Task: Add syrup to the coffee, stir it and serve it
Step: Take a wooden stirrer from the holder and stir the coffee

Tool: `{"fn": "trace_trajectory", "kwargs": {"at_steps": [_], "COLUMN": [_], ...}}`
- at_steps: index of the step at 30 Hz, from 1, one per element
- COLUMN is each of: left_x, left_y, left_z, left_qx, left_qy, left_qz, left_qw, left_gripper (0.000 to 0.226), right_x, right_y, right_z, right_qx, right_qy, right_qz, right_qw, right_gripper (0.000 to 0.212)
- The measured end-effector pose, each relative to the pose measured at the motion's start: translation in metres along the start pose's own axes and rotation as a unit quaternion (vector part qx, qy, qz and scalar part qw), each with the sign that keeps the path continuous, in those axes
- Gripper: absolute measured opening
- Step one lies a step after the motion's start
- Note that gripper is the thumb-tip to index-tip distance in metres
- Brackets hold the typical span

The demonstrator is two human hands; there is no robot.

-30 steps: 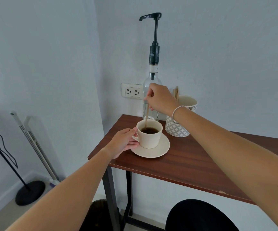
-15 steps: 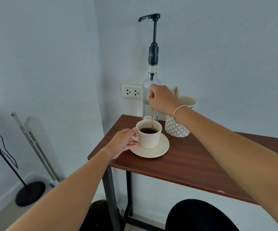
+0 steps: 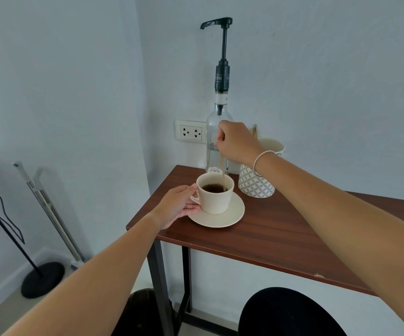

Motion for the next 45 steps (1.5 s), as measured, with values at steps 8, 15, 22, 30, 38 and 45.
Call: {"fn": "trace_trajectory", "kwargs": {"at_steps": [8,15,22,30,38,45], "left_x": [-0.001,0.000,0.001,0.001,0.001,0.000], "left_y": [0.000,-0.001,-0.001,-0.001,-0.001,-0.001], "left_z": [0.000,0.000,0.001,0.001,0.001,0.000], "left_qx": [0.000,0.005,0.003,0.003,0.000,0.003], "left_qy": [-0.004,0.002,-0.003,-0.003,-0.010,-0.014], "left_qz": [-0.006,-0.006,-0.007,-0.011,-0.010,-0.013], "left_qw": [1.000,1.000,1.000,1.000,1.000,1.000], "left_gripper": [0.033,0.023,0.023,0.023,0.024,0.025], "right_x": [0.006,-0.004,0.006,0.002,-0.001,-0.002], "right_y": [-0.004,-0.004,-0.004,-0.003,-0.005,-0.004], "right_z": [-0.008,0.001,-0.003,-0.001,-0.003,-0.001], "right_qx": [0.000,0.021,0.027,0.029,0.018,0.053], "right_qy": [0.120,0.035,0.124,0.059,0.065,0.077], "right_qz": [0.007,-0.005,0.008,-0.001,0.029,-0.011], "right_qw": [0.993,0.999,0.992,0.998,0.997,0.996], "right_gripper": [0.027,0.028,0.028,0.027,0.030,0.027]}}
Point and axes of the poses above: each hand's wrist, its own y-axis towards the middle knuckle, its own x-axis out of the palm, z = x × y, the point moved 5 cm from there along y, towards the middle knuckle, and after that the axes turned 8 degrees about y, right-handed, at the moved point
